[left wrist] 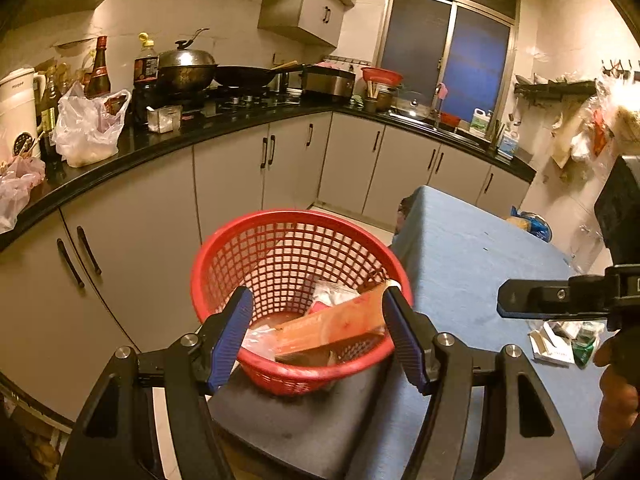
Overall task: Collect trash
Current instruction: 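Open the left tool dropping the plastic bag while the right tool drops the orange box, then move both tools back to the trash pile on the table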
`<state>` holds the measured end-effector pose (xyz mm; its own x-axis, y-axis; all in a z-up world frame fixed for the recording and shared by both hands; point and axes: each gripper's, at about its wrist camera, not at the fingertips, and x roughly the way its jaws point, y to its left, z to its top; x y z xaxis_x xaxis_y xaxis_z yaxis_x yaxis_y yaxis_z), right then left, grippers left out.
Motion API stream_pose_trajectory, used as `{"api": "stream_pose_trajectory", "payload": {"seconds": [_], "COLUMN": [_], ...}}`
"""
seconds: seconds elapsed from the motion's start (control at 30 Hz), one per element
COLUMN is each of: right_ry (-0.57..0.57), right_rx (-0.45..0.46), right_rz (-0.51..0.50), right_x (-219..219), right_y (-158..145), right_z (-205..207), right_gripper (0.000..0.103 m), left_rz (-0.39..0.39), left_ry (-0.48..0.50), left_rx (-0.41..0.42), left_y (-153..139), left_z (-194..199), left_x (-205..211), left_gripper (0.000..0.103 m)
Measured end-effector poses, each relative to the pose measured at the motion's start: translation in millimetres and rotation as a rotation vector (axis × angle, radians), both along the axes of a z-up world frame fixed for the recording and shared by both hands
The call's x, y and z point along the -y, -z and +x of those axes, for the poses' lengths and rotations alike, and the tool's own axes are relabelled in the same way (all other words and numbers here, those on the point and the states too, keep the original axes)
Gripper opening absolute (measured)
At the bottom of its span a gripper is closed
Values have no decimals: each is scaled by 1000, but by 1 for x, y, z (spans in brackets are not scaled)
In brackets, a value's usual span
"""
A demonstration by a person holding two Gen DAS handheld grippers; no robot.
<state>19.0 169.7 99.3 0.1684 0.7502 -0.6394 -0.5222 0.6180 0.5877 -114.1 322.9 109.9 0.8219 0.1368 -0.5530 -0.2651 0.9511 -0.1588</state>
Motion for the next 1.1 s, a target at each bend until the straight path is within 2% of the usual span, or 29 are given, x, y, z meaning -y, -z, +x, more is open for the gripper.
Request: {"api": "stream_pose_trajectory", "payload": {"seconds": [0.33, 0.63, 0.87, 1.1], "right_ry": [50, 139, 276, 475], "right_rx": [-16, 12, 19, 14], "right_rz": [20, 44, 59, 104], "right_x": [51, 110, 185, 284], "right_y": [14, 15, 31, 42], "right_z": [-15, -36, -59, -77], "right_gripper": [61, 61, 61, 61], "left_rz": [34, 55, 72, 55], "left_ry": [70, 161, 278, 463], "left_rx": [-1, -7, -62, -145], "left_y": [-7, -9, 5, 28], "left_z": [-6, -5, 13, 38], "left_x": [45, 93, 149, 223], "left_gripper": [66, 67, 67, 67]}}
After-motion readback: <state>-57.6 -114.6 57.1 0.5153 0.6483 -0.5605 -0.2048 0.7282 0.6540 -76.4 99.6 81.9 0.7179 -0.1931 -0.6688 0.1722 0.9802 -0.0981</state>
